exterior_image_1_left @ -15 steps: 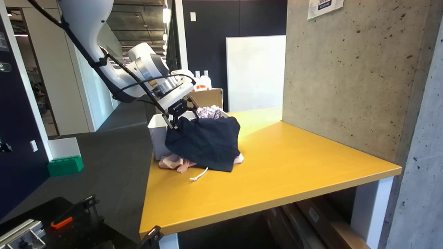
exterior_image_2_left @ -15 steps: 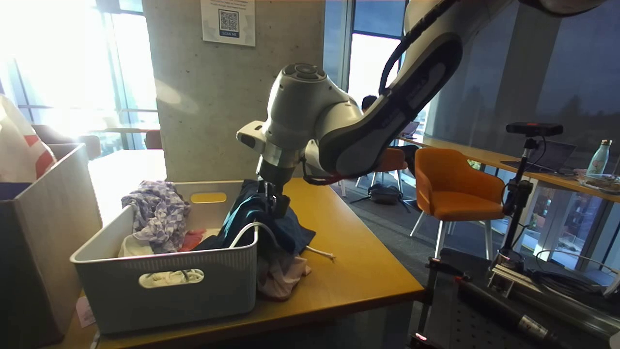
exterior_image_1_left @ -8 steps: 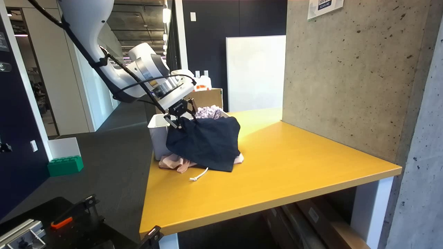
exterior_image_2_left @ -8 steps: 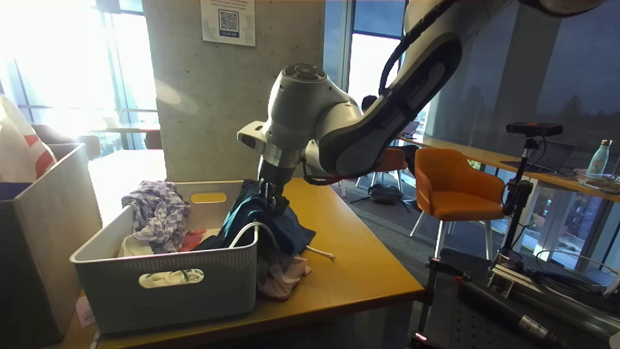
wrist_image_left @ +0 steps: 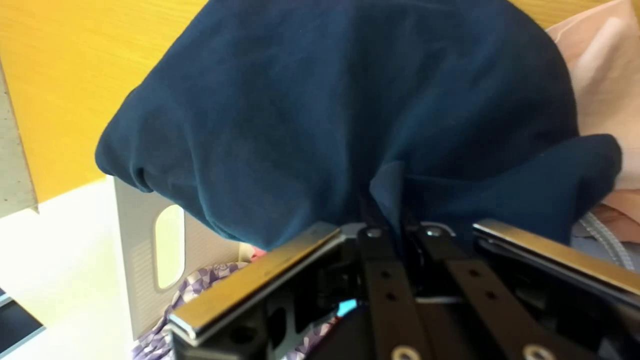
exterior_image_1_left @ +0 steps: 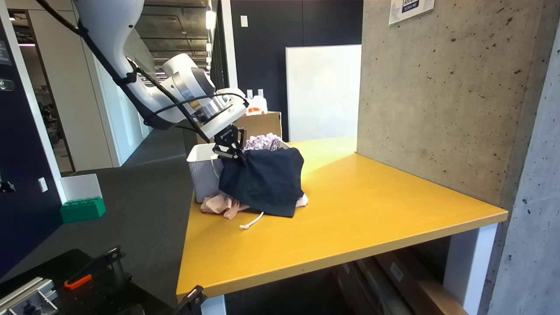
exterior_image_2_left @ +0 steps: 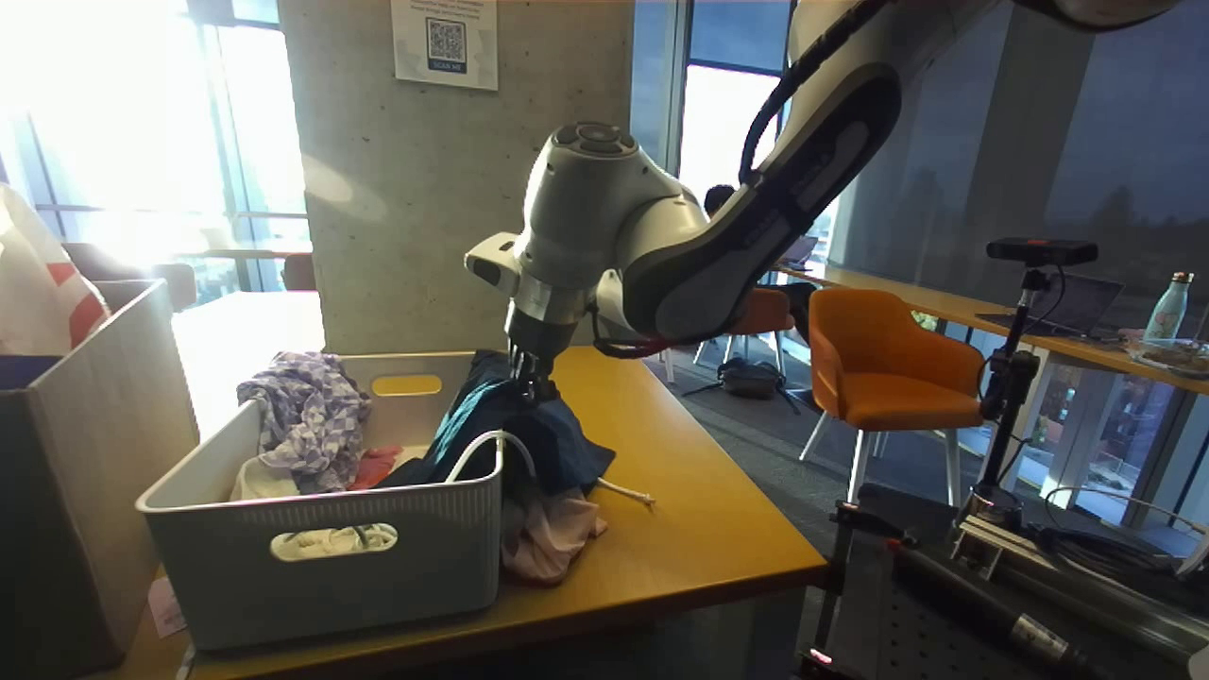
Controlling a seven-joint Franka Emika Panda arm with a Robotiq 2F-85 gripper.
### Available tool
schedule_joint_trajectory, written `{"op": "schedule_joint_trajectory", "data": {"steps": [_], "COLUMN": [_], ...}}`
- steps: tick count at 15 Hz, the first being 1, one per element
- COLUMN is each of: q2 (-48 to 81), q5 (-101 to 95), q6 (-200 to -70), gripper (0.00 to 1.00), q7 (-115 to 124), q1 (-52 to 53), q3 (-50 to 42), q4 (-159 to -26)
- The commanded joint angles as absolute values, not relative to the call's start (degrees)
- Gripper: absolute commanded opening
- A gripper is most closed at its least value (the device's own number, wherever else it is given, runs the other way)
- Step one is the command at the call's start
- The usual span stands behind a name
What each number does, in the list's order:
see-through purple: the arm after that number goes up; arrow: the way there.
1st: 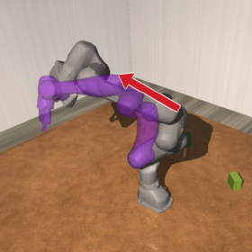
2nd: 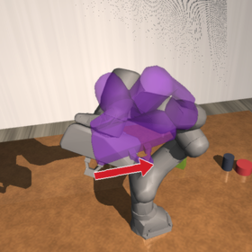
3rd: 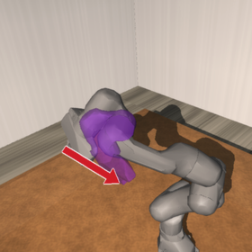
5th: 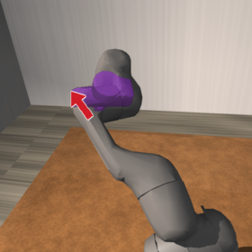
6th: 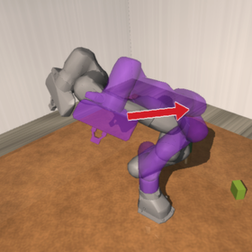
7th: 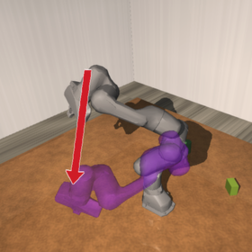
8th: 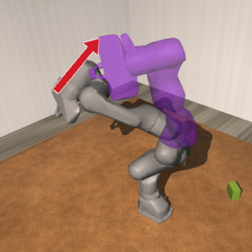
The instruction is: Put the blue shirt in the basket
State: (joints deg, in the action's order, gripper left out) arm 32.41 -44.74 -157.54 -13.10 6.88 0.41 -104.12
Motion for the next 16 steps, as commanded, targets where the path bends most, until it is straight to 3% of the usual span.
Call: {"op": "schedule_joint_trajectory", "data": {"steps": [1,6,16], "q2": [28.34,26.39,38.93], "q5": [-46.48,-45.31,-45.07], "q6": [-154.66,-142.33,-127.85], "gripper": [0.01,0.02,0.02], "q7": [-9.76,-9.28,-10.75], "q1": [9.24,10.85,16.58], "q3": [-2.35,-1.26,-0.35], "q4": [-103.44,-89.63,-56.35]}}
